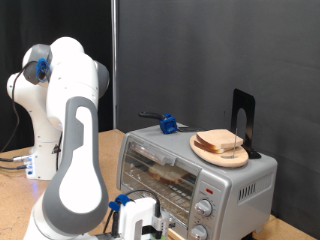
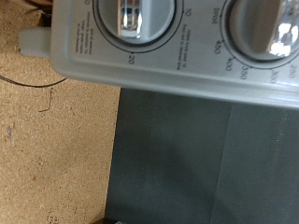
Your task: Make a piece of toast with the oven
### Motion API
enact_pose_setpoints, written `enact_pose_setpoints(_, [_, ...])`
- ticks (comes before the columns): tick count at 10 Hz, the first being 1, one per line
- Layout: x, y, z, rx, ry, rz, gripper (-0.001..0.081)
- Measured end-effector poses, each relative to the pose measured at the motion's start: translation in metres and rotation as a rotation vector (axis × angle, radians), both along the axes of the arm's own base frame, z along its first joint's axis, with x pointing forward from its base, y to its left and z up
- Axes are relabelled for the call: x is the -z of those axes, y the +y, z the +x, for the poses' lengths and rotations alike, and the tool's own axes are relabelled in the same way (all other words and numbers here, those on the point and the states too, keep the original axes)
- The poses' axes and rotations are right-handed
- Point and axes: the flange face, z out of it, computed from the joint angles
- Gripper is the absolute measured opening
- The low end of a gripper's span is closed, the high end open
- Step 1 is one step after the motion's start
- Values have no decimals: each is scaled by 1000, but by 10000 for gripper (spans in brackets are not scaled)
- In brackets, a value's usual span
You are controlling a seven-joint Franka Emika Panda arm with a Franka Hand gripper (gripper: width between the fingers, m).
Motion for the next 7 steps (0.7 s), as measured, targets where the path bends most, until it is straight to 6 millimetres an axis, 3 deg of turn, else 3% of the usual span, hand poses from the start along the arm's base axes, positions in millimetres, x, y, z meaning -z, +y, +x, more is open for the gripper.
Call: enact_pose_setpoints(7, [11, 61, 2, -74, -23, 32, 809])
